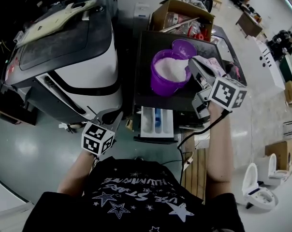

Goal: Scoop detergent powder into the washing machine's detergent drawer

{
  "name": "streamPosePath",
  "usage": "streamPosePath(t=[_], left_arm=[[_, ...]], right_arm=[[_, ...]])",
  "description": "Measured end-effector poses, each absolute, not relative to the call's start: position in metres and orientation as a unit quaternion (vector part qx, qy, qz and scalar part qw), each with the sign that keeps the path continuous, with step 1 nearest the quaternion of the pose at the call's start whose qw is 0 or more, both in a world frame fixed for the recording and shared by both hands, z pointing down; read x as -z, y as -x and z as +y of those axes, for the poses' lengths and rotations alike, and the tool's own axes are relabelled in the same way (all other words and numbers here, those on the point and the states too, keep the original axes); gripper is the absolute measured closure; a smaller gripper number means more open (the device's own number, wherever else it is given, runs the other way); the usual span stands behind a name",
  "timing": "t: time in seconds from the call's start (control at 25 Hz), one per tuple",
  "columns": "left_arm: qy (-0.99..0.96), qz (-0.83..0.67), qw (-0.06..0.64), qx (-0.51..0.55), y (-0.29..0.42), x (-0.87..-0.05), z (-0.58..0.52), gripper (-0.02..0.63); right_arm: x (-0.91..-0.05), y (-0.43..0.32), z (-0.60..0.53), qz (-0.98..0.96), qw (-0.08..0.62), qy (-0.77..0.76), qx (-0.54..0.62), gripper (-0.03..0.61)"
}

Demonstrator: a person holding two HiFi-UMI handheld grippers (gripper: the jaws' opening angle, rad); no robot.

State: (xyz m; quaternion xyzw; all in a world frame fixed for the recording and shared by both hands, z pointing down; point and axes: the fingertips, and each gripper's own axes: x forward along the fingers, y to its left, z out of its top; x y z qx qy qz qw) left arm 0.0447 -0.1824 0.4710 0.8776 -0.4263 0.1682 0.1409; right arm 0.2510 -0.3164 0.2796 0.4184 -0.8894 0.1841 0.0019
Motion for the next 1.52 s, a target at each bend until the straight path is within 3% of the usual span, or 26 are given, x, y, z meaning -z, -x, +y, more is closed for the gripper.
streamPosePath(t=[0.24,0.96,1.36,1.52], left_arm=[[-0.868,-0.445,0.143,-0.169,-0.042,-0.471,-0.191,0.614],[-0.861,-0.452,0.151,-0.178,-0.049,-0.480,-0.195,0.614],[-0.866,-0.443,0.152,-0.178,-0.060,-0.482,-0.195,0.614],[-0.867,-0.442,0.150,-0.176,-0.059,-0.481,-0.194,0.614]], right_arm=[[-0.323,-0.253,-0.361,-0.878,0.089,-0.419,-0.216,0.543],[-0.382,-0.259,-0.374,-0.856,0.252,-0.398,-0.212,0.543],[-0.383,-0.263,-0.376,-0.851,0.256,-0.410,-0.205,0.537],[-0.379,-0.263,-0.373,-0.855,0.251,-0.407,-0.202,0.469]])
